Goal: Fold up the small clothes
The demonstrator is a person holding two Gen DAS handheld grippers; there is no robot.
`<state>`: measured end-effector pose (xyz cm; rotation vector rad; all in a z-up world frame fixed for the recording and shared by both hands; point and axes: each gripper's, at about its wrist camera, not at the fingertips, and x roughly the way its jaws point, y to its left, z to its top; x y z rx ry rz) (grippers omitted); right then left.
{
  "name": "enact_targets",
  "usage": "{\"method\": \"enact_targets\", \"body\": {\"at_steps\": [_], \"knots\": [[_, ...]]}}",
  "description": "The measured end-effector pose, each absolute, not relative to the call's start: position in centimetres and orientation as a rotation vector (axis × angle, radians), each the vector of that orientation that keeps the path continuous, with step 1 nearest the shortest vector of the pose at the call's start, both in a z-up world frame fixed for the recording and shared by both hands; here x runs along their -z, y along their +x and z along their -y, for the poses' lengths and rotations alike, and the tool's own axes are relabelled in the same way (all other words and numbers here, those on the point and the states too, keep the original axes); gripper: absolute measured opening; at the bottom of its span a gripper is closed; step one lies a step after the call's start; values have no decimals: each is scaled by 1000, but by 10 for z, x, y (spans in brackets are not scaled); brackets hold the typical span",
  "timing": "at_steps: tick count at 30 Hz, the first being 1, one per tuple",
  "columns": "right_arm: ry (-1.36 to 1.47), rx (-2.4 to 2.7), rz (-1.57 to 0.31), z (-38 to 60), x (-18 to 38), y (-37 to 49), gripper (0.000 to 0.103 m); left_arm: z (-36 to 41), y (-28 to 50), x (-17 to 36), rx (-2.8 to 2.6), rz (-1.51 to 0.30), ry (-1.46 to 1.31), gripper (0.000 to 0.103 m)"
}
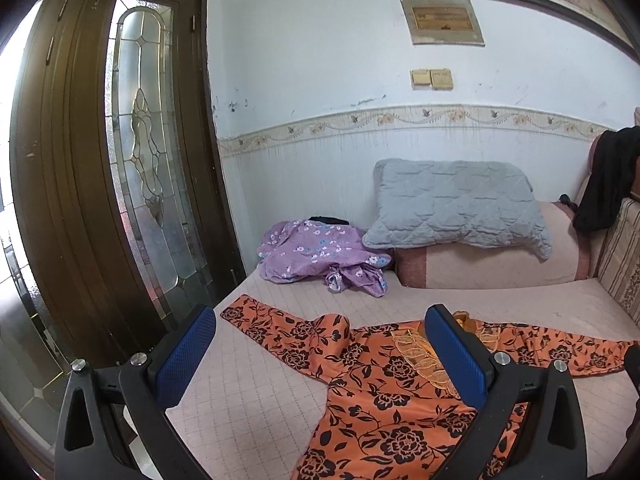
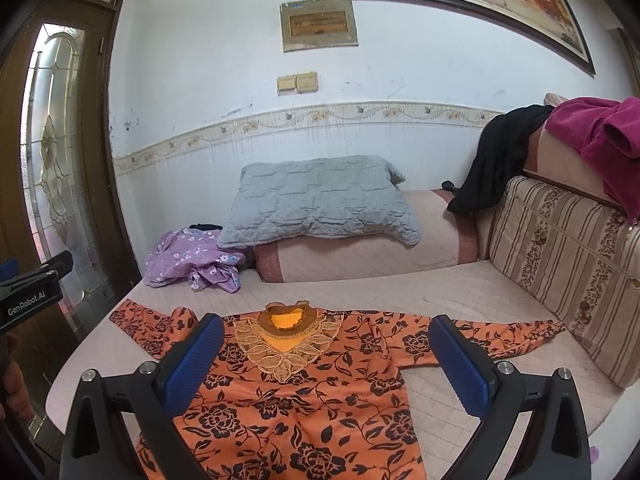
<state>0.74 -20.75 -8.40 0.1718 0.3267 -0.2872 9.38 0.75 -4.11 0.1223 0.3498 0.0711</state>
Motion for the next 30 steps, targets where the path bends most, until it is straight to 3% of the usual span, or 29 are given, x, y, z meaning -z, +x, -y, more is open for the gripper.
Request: {"method": "enact_targets", "body": {"at_steps": [14, 22, 28, 30], "knots": [[369, 369, -466, 299, 168, 86, 103, 38, 185, 122, -20, -499, 176, 103], [787, 619, -549, 505, 282, 67, 103, 71, 269, 279, 95, -896, 289, 103], [1188, 802, -407, 651, 336, 9, 94, 85, 279, 330, 112, -945, 403, 103], [1294, 792, -336, 682, 349, 6, 84, 90, 279, 331, 136, -927, 399, 103]]}}
